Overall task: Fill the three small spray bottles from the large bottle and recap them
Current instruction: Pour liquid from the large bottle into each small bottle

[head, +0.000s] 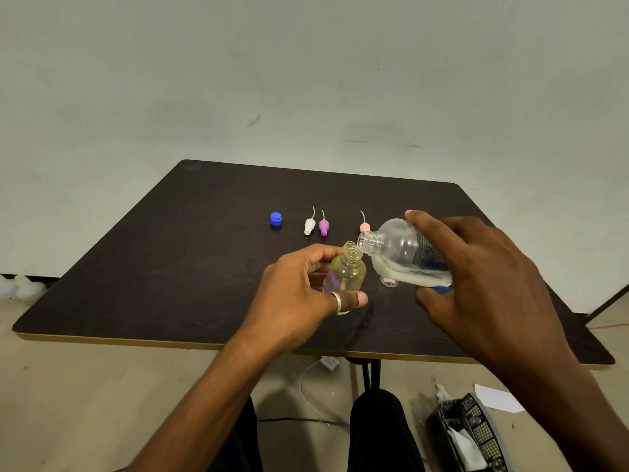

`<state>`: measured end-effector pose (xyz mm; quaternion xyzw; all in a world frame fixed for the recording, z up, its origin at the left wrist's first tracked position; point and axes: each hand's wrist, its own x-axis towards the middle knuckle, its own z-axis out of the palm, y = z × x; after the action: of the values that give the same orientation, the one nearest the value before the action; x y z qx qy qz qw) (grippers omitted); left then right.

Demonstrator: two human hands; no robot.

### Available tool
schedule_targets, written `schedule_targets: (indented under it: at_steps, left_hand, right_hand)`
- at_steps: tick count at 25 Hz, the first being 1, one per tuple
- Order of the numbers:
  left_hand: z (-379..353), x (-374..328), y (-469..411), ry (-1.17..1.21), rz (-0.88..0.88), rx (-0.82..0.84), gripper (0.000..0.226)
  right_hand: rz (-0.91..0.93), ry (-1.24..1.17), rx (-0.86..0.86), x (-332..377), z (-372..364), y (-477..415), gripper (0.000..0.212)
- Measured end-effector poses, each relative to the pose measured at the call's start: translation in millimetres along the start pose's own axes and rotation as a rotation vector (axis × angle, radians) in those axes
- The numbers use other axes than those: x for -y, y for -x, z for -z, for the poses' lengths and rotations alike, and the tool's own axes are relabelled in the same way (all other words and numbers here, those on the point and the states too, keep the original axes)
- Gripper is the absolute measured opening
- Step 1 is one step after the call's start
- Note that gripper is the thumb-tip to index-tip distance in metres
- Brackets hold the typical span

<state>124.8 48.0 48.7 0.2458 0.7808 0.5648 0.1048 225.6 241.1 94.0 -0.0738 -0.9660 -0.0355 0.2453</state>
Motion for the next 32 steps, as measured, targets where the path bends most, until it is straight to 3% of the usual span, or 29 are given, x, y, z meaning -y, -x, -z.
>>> schedule_targets:
  at_steps: [11, 17, 25, 32]
  left_hand:
    - [3, 0, -1, 0.059, -0.019, -0.042, 0.055]
    - [9, 6, -5, 0.052, -0.004, -0.059, 0.057]
    - [41, 54, -33, 0.017, 0.079, -0.293, 0.048]
    - [40, 89, -72, -0.063, 0.085, -0.335, 0.052]
  right_hand:
    - [-0.031, -0.193, 0.055, 6, -5, 1, 0.086]
    - [-0.078, -0.450, 0.102, 6, -10, -2, 0.083]
    - [-0.180, -0.730, 0.055, -9, -6, -7, 0.077]
    - [-0.222, -0.754, 0.045, -19, -4, -9, 0.074]
